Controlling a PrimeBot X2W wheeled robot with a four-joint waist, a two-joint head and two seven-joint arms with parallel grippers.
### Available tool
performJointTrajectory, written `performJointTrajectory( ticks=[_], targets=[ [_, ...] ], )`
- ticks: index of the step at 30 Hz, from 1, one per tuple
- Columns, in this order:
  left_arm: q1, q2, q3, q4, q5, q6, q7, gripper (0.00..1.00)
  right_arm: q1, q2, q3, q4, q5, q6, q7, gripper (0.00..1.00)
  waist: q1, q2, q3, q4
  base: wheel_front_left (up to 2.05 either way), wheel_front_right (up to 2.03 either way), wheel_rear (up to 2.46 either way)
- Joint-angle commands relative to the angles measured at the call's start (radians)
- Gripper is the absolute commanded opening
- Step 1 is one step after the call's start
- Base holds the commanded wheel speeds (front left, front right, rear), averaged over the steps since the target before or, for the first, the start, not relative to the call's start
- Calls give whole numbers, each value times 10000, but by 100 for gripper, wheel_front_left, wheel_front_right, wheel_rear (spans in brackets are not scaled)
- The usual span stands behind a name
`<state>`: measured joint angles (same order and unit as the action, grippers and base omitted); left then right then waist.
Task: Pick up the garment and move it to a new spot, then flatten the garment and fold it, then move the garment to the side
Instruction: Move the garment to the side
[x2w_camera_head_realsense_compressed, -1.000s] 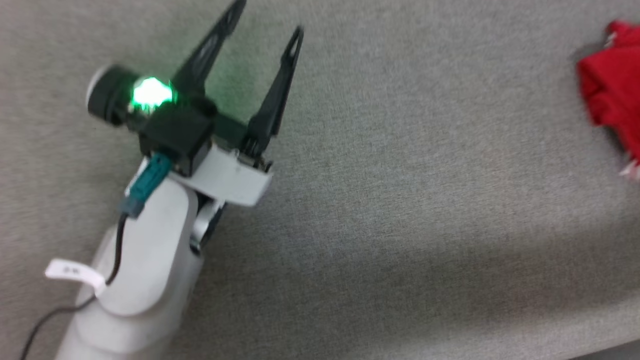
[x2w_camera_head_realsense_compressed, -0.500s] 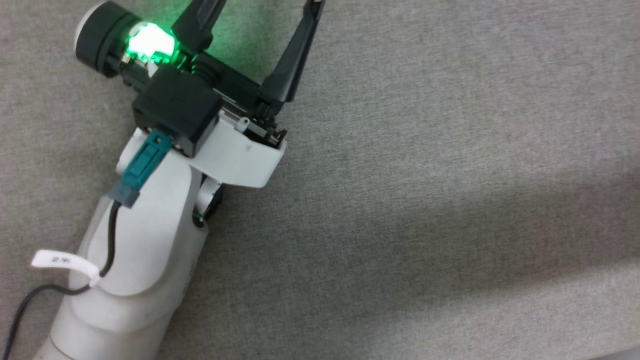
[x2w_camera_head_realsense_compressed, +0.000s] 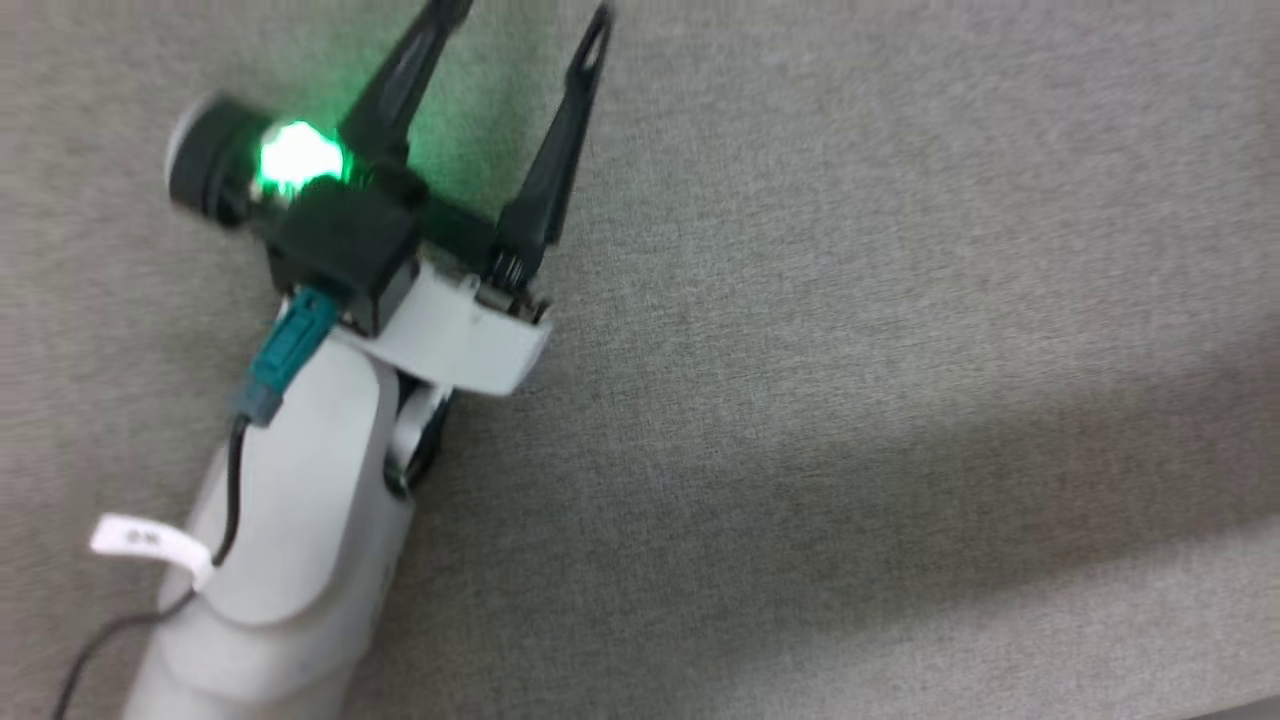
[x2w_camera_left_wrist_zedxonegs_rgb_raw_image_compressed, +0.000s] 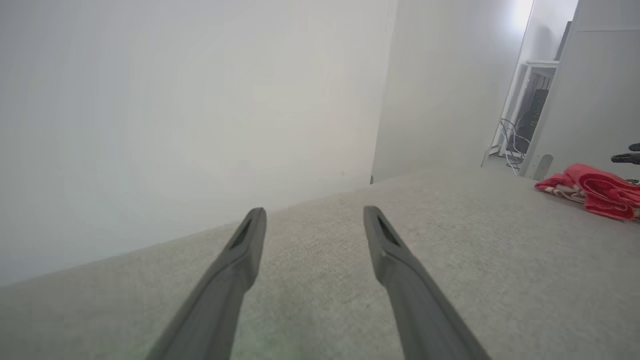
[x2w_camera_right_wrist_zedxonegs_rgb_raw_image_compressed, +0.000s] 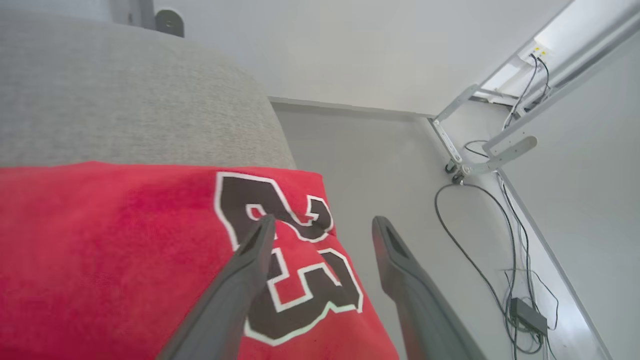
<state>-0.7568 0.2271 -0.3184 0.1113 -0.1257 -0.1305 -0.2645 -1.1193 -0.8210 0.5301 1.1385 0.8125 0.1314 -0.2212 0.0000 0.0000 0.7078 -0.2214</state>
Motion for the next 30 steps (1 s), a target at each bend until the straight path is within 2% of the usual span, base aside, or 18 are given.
performJointTrajectory(
  ticks=[1,6,11,15,19,25,30],
  targets=[
    [637,-31,99,191,-96,36,13,100,234,151,276,-131,-118,-17,-102,100,0,0,-893,192,0,0,0],
    [2098,-273,632,406,-270,108,13,100,824,585,680,-720,25,-17,-356,100,0,0,-2213,493,0,0,0],
    [3644,-758,1430,371,-484,176,10,100,1779,976,790,-1468,-37,-17,-432,100,0,0,-3404,946,0,0,0],
    [4740,-1060,2036,490,-579,125,8,100,2815,1357,90,-2237,-496,-17,-439,100,0,0,-4186,1370,0,0,0],
    [5619,-1248,2514,657,-615,67,6,100,4199,2089,-639,-3061,-1142,-17,-441,100,0,0,-4909,1737,0,0,0],
    [6604,-1352,3007,919,-682,11,7,100,6090,3190,-1536,-4197,-2121,-17,-443,100,0,0,-5914,2275,0,0,0],
    [7228,-1246,3165,929,-772,-5,8,100,7169,3769,-1827,-5099,-3086,-17,-444,100,0,0,-6594,2573,0,0,0]
  ],
)
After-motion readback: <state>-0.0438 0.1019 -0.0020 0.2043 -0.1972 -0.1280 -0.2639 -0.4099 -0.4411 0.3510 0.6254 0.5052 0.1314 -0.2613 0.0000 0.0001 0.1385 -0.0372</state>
